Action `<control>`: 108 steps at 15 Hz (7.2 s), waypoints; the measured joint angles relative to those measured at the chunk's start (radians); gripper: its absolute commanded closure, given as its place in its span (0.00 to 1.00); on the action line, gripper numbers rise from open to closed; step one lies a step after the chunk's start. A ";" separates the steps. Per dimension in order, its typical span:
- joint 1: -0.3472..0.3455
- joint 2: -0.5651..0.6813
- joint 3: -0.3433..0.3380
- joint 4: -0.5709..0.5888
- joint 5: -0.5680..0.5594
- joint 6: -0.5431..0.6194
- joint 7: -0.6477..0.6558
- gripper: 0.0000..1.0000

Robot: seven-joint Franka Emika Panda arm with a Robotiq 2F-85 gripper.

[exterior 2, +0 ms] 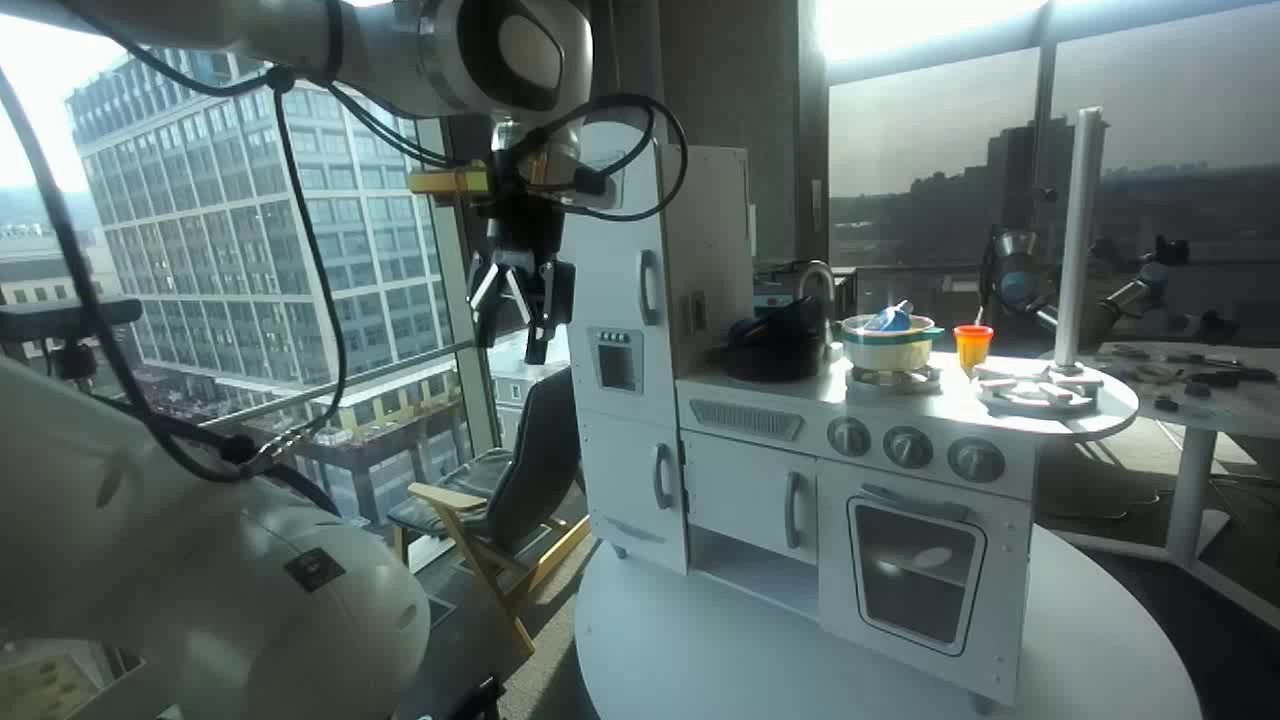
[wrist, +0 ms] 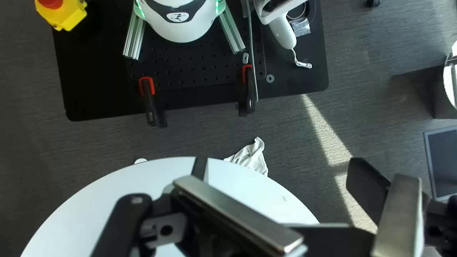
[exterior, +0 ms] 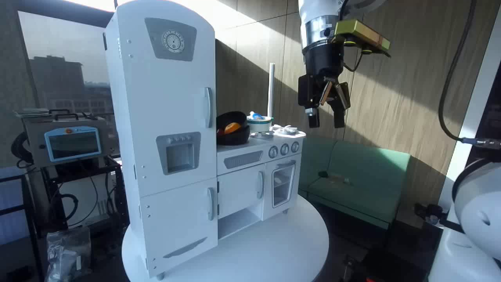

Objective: Open the right bottom door of the cabinet

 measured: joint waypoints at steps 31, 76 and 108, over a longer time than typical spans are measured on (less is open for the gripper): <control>-0.168 0.007 -0.022 -0.472 -0.044 0.691 0.096 0.00; -0.355 0.918 -0.082 0.019 0.807 1.550 0.114 0.00; -0.350 0.852 -0.256 -0.081 0.607 1.449 0.045 0.00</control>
